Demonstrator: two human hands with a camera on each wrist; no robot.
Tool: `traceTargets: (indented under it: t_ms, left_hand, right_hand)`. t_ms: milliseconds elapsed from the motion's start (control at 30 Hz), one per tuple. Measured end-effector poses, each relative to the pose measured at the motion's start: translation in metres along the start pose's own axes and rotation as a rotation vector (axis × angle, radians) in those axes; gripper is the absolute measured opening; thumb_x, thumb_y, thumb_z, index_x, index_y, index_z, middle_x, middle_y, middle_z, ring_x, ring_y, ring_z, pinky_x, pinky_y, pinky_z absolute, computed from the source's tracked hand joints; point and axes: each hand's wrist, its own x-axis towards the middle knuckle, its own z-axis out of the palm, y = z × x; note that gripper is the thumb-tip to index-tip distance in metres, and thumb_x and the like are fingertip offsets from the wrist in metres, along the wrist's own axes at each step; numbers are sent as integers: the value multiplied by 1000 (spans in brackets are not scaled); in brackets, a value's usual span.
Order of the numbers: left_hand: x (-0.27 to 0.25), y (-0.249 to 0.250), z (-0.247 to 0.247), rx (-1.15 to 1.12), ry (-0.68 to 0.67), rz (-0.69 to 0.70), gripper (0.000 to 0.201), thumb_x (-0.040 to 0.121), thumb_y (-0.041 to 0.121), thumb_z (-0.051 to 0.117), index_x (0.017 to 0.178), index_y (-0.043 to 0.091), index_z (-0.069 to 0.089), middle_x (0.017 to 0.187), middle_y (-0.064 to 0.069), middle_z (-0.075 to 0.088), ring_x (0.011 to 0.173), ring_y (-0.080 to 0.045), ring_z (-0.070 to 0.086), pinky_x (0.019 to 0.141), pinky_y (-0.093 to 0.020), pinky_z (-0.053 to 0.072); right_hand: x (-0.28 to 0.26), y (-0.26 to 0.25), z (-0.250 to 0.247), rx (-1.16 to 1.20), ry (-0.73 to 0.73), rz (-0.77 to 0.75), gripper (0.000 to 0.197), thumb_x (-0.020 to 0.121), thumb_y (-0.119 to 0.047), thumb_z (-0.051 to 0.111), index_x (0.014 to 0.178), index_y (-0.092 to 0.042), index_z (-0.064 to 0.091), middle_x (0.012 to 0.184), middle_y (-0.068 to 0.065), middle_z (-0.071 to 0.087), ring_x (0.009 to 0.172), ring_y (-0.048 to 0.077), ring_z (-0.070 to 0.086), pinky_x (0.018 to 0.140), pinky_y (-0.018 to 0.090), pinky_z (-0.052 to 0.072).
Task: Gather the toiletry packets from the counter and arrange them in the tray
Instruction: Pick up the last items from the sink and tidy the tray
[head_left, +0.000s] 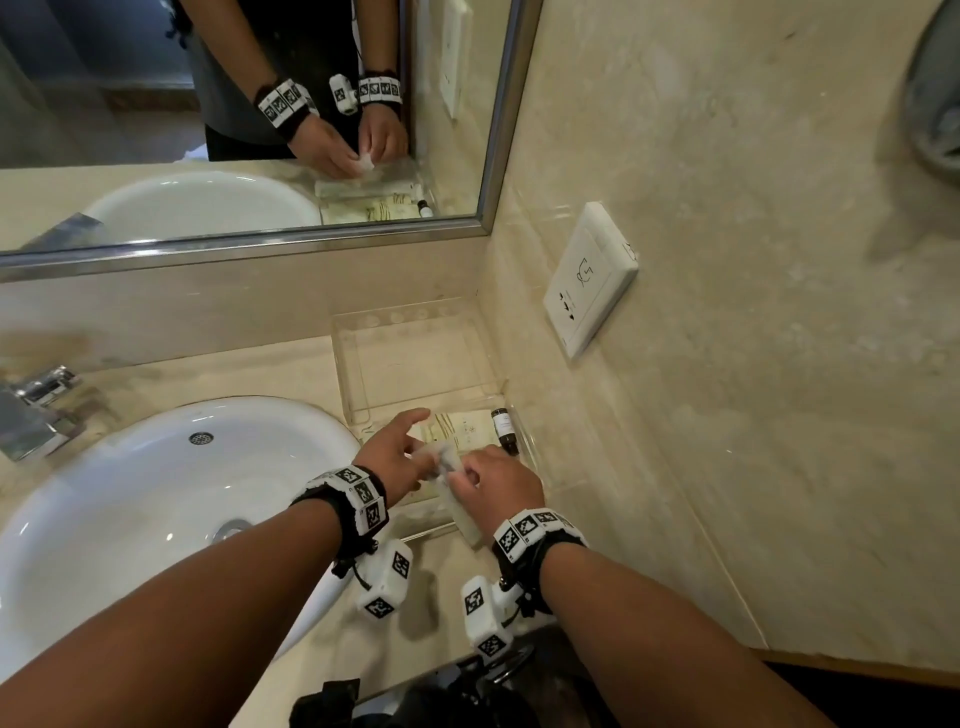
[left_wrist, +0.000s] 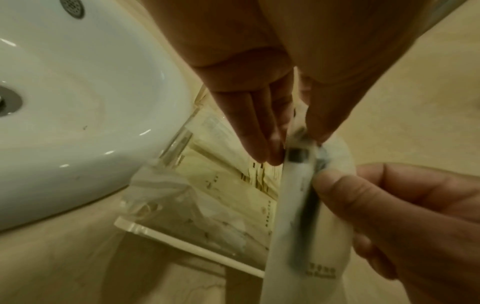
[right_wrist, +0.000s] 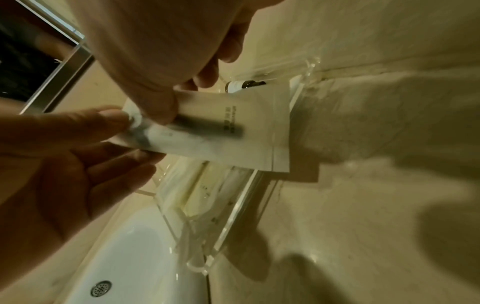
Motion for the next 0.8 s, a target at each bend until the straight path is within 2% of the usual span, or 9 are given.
traceTargets:
  t_ms: [67,133,200,267,367,467,667,733,800]
  left_hand:
    - [3,0,1,4,47,-13,58,88,31,65,139,36,38,92,5,70,77,-18,71,74,-43,60]
    - [3,2,3,151,47,-10,56,89,40,61,140,35,38,103,11,67,84,-16,68,83,-43,57]
    - [-1,5,7,397,-41,21,56,91,46,56,142,33,38,120,8,62,97,-15,64,91,-36,51]
    - [-4,6,14,607,-140,52,55,92,48,54,142,30,39,131,4,58,111,-18,60,93,-32,47]
    - [-1,3,21,751,-166,87,51,93,47,51,140,31,40,136,1,55,120,-20,55,96,-36,47]
    - [5,-3,24,833,-149,125,53,91,48,51,141,32,41,139,1,50,125,-22,48,99,-39,45]
    - [12,-16,29,1020,-224,227,53,92,35,49,143,30,37,153,-1,33,138,-27,29,108,-42,38]
    - [11,-19,33,1053,-257,257,54,93,36,49,144,28,36,154,-2,30,139,-28,27,109,-42,37]
    - [10,-21,37,1077,-281,262,56,92,38,50,145,27,35,155,-2,29,140,-28,25,110,-42,36]
  right_hand:
    - [2,-5,-4,52,-3,95,30,95,-42,48,75,-21,52,76,-3,55,67,19,51,60,32,42]
    - [7,-7,-4,193,-21,272,31,94,-38,49,70,-18,50,67,-2,54,61,21,49,55,30,37]
    - [13,-7,-4,453,-33,466,29,89,-34,55,68,-15,57,64,1,60,61,24,57,56,31,47]
    - [14,-8,0,745,-43,633,24,84,-27,58,73,-8,67,65,5,70,58,23,67,58,34,58]
    - [9,-10,3,990,-33,773,18,86,-14,59,80,-2,70,56,2,68,41,13,57,45,21,46]
    - [4,-5,4,1095,-22,888,20,85,-9,57,82,1,74,57,6,68,43,17,57,50,24,46]
    - [13,15,-4,1101,-86,995,27,82,-6,60,61,-8,77,75,6,77,63,26,67,60,29,53]
    - [17,19,-2,1131,-106,1023,21,87,-6,60,72,-4,74,81,7,75,61,23,64,54,26,52]
    - [15,21,2,1143,-90,1043,21,90,-10,58,76,-2,71,73,6,72,58,23,61,54,26,50]
